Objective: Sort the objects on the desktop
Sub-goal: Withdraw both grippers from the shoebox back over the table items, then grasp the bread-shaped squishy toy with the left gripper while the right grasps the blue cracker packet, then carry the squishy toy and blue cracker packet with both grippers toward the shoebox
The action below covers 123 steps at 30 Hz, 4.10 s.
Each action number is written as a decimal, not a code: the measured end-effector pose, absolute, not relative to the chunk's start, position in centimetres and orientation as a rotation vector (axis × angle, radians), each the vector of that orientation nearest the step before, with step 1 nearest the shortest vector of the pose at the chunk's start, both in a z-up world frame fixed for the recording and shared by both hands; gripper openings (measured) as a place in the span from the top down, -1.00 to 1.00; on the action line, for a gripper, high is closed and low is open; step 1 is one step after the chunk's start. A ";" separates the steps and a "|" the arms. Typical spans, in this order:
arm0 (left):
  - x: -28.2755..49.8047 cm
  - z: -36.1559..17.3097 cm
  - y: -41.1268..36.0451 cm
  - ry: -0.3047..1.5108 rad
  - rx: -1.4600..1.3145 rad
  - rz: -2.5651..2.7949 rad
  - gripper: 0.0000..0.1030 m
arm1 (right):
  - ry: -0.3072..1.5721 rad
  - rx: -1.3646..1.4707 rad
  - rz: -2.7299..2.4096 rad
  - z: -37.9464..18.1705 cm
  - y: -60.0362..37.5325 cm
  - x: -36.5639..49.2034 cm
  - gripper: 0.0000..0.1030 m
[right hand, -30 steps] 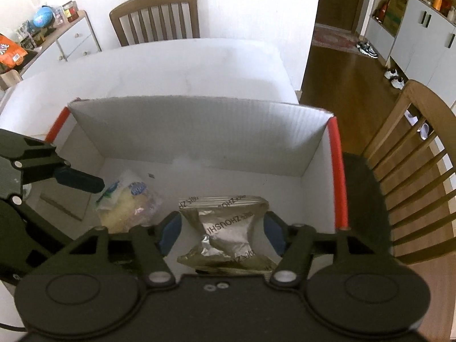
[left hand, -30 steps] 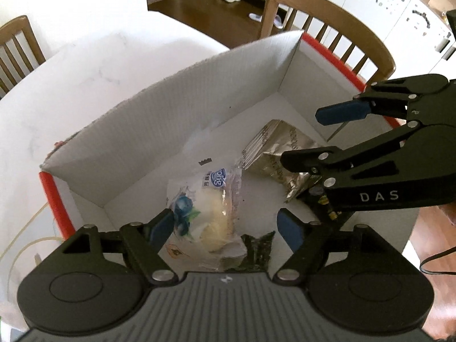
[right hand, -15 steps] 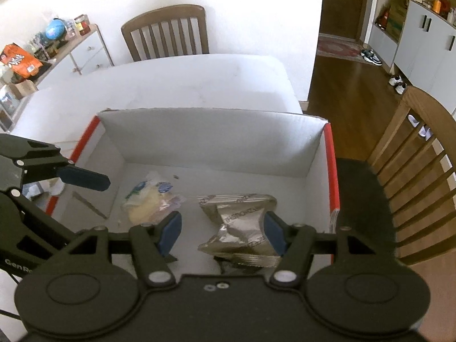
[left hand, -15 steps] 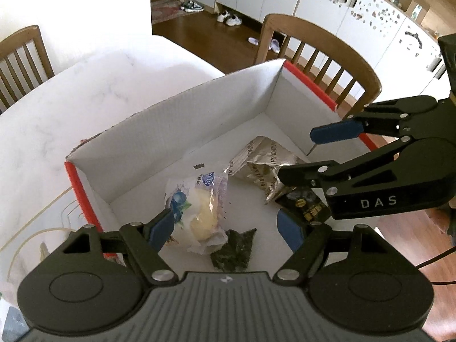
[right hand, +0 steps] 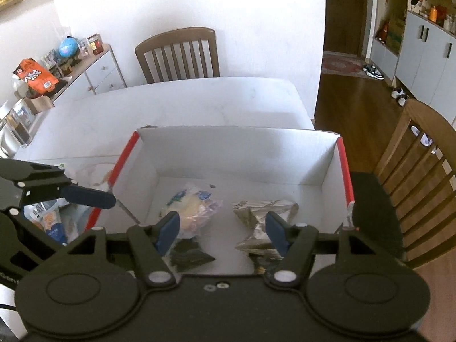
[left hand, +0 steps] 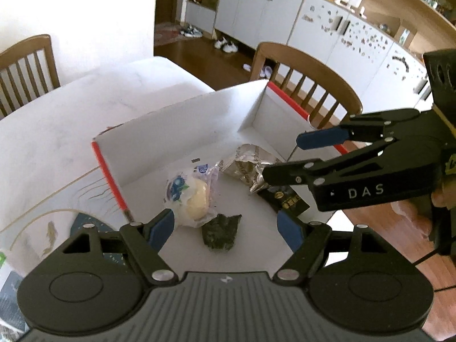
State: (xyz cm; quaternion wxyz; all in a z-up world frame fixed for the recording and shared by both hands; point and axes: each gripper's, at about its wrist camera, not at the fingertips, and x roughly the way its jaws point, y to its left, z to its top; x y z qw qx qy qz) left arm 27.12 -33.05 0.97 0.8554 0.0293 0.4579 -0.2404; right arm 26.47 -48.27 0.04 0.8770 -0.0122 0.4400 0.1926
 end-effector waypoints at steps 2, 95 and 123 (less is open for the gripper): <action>26.4 1.1 -32.4 0.952 0.046 -0.510 -0.54 | 0.913 -0.025 0.399 0.2 -47.8 25.9 -0.34; 15.0 -9.4 -3.6 0.888 0.031 -0.311 -0.71 | 1.007 -0.223 0.697 -9.5 -16.9 20.6 -0.13; 15.2 -8.6 -4.5 0.920 0.021 -0.326 0.04 | 0.998 -0.128 0.659 -8.4 -19.1 20.6 0.25</action>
